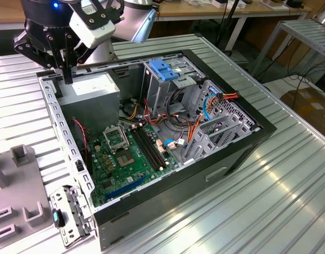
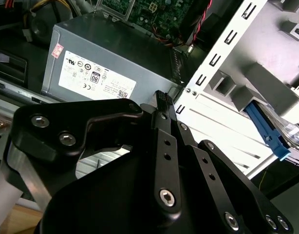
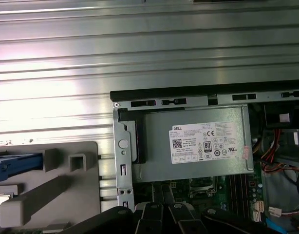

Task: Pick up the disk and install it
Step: 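Reach for the disk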

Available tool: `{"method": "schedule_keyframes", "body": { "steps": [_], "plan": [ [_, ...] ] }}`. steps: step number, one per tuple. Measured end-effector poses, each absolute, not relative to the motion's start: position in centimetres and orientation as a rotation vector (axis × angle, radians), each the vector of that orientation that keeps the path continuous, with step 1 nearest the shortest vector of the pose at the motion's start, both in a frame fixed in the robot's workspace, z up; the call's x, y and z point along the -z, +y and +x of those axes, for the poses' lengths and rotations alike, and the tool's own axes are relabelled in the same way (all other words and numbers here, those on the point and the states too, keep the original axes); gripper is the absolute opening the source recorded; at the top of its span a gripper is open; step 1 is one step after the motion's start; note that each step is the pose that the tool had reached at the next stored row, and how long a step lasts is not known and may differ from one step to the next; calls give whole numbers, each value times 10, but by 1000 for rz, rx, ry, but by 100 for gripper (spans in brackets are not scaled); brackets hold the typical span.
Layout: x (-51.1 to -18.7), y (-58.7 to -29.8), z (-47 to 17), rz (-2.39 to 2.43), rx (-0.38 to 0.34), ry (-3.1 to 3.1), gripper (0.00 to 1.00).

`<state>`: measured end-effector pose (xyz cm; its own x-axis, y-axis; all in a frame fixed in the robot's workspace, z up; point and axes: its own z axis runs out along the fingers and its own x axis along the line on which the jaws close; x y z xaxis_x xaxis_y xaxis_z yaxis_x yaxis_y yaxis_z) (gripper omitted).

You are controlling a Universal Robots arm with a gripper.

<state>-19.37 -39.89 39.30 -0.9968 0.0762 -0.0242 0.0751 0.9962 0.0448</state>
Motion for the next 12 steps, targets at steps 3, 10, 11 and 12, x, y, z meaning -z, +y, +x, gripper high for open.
{"method": "schedule_keyframes", "body": {
  "steps": [3, 10, 11, 12],
  "plan": [
    [-393, -399, -196, 118, -68, 3113, 11],
    [-393, -399, -199, 118, -68, 3113, 11],
    [-393, -399, -200, 118, -68, 3113, 11],
    [-393, -399, -200, 118, -68, 3113, 11]
  ]
}}
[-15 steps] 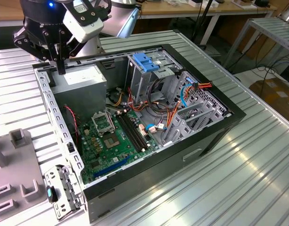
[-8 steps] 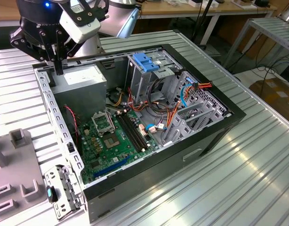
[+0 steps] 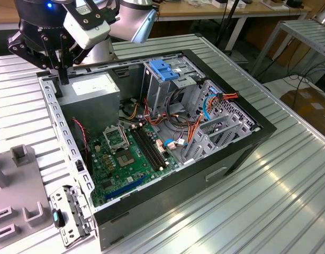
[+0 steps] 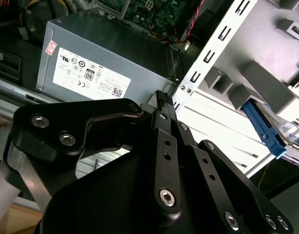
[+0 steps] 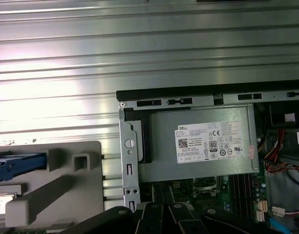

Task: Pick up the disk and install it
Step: 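Reach for the disk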

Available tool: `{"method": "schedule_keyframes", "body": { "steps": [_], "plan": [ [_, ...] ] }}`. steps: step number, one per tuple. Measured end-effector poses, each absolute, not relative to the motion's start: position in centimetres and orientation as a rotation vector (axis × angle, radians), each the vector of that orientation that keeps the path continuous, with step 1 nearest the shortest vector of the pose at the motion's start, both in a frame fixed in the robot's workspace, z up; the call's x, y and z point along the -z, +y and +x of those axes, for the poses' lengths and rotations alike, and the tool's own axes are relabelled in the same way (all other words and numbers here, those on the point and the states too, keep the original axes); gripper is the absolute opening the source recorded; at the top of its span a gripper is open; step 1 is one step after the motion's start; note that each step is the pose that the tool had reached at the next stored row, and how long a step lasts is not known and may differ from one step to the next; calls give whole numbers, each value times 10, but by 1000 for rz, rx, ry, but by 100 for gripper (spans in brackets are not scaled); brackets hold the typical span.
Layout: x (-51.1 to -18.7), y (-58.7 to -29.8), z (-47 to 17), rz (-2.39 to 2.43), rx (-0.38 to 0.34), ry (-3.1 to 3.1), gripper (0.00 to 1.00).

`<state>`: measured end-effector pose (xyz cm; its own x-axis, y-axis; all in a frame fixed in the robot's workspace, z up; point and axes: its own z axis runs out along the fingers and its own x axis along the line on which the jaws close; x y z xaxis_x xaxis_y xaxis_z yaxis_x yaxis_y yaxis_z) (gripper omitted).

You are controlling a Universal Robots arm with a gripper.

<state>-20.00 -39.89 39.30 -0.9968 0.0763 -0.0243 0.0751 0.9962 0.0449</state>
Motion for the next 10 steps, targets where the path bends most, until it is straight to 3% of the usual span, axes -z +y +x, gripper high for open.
{"method": "schedule_keyframes", "body": {
  "steps": [10],
  "plan": [
    [-393, -399, -204, 118, -68, 3113, 11]
  ]
}}
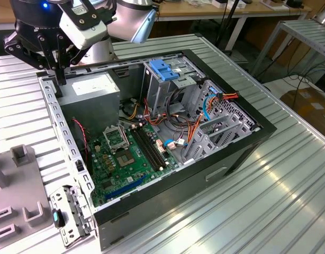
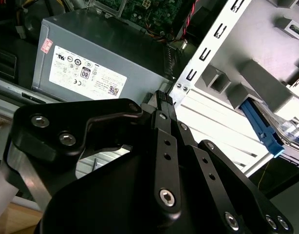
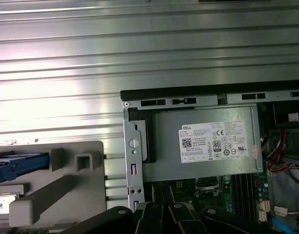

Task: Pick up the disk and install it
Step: 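Reach for the disk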

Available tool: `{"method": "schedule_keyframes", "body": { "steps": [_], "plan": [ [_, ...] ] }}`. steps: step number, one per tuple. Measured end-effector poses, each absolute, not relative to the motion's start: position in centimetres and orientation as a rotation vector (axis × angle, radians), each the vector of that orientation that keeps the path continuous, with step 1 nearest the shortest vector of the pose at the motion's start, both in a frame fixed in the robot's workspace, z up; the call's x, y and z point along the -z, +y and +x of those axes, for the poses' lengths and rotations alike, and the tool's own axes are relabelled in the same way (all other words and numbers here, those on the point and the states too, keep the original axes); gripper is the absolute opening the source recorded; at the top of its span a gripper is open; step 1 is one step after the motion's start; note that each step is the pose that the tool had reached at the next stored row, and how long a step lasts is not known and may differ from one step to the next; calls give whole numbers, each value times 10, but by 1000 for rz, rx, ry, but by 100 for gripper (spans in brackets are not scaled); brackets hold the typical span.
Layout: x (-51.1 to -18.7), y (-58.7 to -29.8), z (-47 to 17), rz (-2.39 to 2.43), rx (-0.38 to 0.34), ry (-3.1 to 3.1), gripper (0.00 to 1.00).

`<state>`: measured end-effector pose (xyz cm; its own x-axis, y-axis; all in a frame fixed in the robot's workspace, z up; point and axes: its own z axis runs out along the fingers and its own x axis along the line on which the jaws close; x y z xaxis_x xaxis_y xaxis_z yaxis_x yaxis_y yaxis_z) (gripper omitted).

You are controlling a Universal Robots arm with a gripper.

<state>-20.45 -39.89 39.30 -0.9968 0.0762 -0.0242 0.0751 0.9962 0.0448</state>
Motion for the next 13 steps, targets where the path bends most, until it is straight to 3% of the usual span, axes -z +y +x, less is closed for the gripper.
{"method": "schedule_keyframes", "body": {
  "steps": [13],
  "plan": [
    [-393, -399, -210, 118, -68, 3113, 11]
  ]
}}
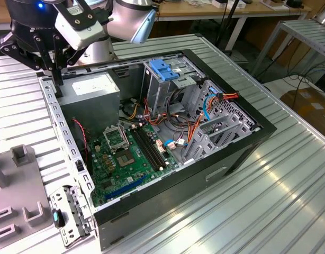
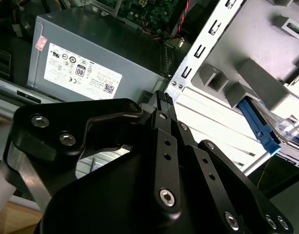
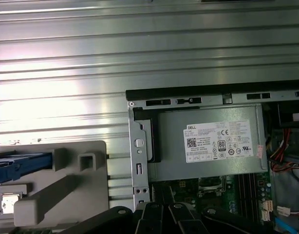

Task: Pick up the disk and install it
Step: 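Reach for the disk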

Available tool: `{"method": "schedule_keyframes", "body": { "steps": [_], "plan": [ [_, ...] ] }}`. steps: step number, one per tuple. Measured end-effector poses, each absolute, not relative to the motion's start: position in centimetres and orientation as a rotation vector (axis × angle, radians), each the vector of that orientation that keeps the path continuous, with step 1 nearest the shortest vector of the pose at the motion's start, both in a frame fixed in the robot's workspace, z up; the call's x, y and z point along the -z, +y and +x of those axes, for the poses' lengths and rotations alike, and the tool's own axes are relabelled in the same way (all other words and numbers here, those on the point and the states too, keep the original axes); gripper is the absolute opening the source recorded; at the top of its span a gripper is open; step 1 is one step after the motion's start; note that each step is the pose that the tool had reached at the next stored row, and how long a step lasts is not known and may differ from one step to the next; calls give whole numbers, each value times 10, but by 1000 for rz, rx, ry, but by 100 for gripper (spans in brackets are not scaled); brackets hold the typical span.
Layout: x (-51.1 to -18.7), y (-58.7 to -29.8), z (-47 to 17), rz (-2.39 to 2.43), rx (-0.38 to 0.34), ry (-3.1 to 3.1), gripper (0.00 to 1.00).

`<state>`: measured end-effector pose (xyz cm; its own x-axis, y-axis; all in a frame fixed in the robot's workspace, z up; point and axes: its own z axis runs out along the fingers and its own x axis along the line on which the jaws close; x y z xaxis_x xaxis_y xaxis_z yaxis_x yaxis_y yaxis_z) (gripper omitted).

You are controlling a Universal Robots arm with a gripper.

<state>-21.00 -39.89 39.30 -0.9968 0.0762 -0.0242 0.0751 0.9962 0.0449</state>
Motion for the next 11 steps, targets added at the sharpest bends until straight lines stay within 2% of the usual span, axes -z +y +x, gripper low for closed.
{"method": "schedule_keyframes", "body": {
  "steps": [11],
  "plan": [
    [-393, -399, -215, 118, -68, 3113, 11]
  ]
}}
